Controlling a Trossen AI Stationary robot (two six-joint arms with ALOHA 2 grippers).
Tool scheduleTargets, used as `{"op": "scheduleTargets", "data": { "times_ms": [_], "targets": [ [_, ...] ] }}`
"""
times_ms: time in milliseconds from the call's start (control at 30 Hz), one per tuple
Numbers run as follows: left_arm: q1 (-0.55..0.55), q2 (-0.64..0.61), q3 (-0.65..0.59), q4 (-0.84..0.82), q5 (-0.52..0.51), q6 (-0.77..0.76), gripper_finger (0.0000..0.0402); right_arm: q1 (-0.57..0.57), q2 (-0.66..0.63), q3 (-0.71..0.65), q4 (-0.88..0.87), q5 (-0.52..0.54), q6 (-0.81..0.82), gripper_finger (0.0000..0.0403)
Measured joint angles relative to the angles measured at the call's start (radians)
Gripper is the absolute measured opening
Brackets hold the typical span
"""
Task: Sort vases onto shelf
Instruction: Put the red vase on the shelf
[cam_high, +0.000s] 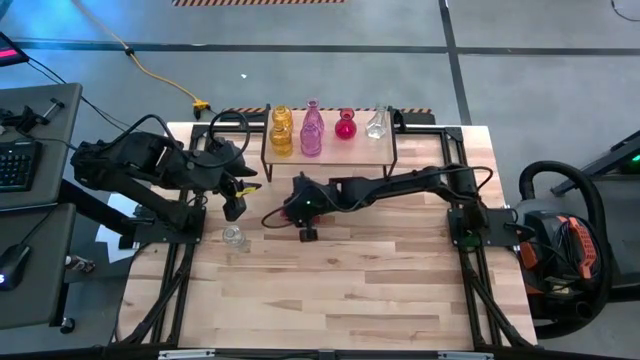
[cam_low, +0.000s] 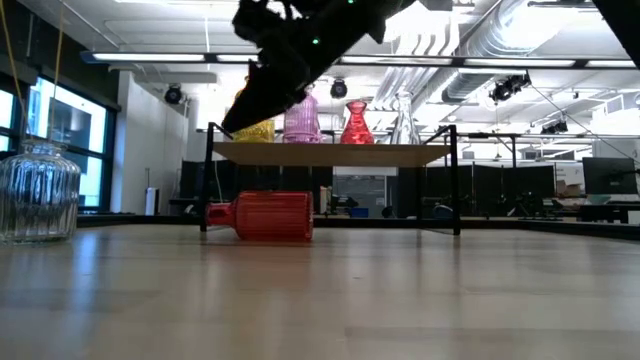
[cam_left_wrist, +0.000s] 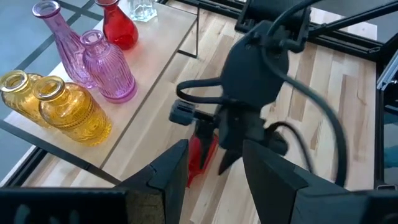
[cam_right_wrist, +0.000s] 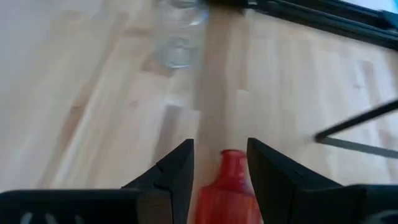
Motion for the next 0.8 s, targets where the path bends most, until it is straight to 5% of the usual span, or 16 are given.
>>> {"op": "scheduleTargets", "data": {
  "times_ms": [133, 467, 800],
  "targets": [
    [0.0, 0.0, 0.0, 0.0, 0.0, -0.012, 0.0145, 0.001, 0.011, 0.047, 0.001, 0.064, 0.018, 0.0131],
    [0.0, 0.0, 0.0, 0.0, 0.0, -0.038, 0.0145, 0.01, 0.009, 0.13, -0.013, 0.038, 0.009, 0.0131],
    [0.0, 0.0, 0.0, 0.0, 0.0, -0.038, 0.0145, -0.021, 0.022, 0.134, -0.042, -0.172, 0.099, 0.0131]
  ]
}}
